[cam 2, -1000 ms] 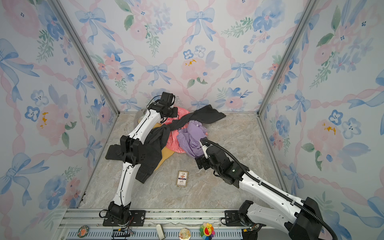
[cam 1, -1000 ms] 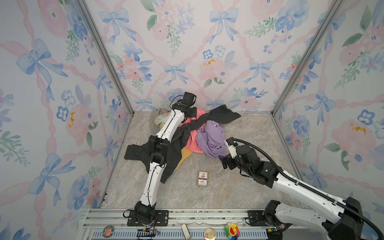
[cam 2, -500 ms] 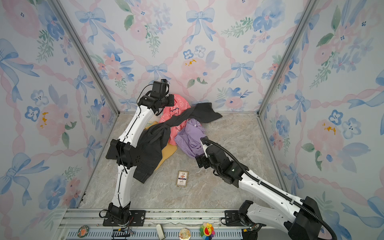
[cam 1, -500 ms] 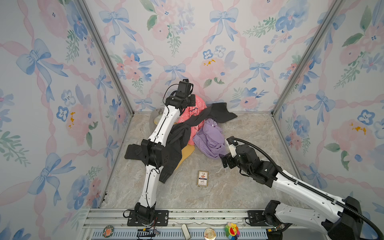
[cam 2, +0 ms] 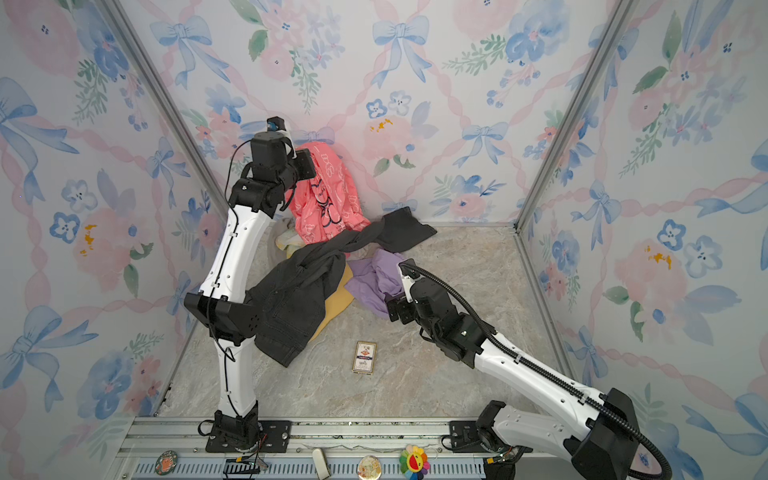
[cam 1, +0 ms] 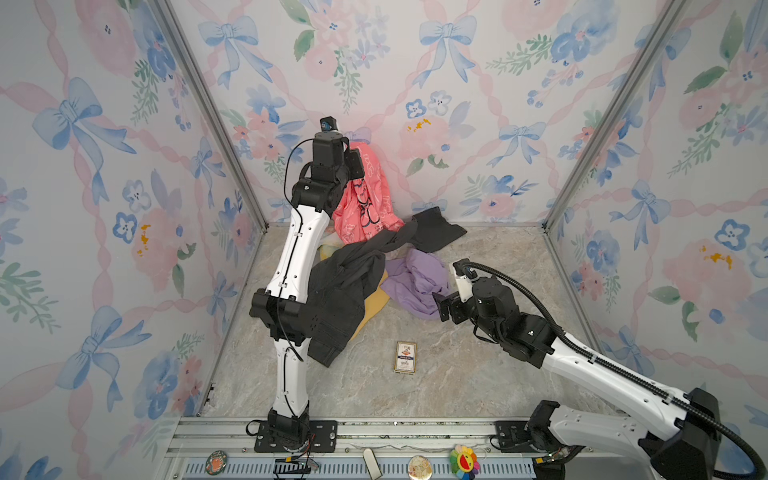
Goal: Pick out a specific cloth from the pile
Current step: 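Lift the pink garment up out of the pile with the left gripper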
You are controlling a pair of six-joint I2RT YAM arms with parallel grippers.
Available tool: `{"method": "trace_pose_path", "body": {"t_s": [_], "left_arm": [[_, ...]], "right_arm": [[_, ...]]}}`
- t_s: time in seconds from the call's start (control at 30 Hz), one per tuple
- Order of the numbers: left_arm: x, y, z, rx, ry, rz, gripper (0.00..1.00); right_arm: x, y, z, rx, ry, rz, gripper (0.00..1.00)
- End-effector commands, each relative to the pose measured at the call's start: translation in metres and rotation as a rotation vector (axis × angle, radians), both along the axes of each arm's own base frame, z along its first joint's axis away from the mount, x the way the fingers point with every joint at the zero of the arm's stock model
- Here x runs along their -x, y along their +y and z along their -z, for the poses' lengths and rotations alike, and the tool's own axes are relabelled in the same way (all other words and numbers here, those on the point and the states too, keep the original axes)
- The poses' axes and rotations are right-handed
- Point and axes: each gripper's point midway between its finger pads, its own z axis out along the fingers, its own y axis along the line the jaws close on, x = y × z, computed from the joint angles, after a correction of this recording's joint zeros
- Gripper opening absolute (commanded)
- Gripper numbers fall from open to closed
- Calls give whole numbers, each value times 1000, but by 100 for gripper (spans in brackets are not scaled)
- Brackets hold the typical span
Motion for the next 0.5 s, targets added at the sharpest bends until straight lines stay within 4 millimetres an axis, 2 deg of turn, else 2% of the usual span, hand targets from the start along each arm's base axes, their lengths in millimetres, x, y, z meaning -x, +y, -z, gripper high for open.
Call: {"method": "trace_pose_path", "body": {"t_s": [0.0,0.2,0.33,0.47], "left_arm": [[38,9,-99,89,-258,11,0],[54,17,-112,92,-278,21,0],[68,9,-124,100,-297,84,0],[78,-1,-122,100,-283,147,0]], "right_arm": [[-5,21,-38,-77,-84,-53,98],[-21,53,-63,-124,-154,-123,98],[-25,82,-95,-236,-267,-225,97],[-27,105,-127,-335,-386,-307,97]]}}
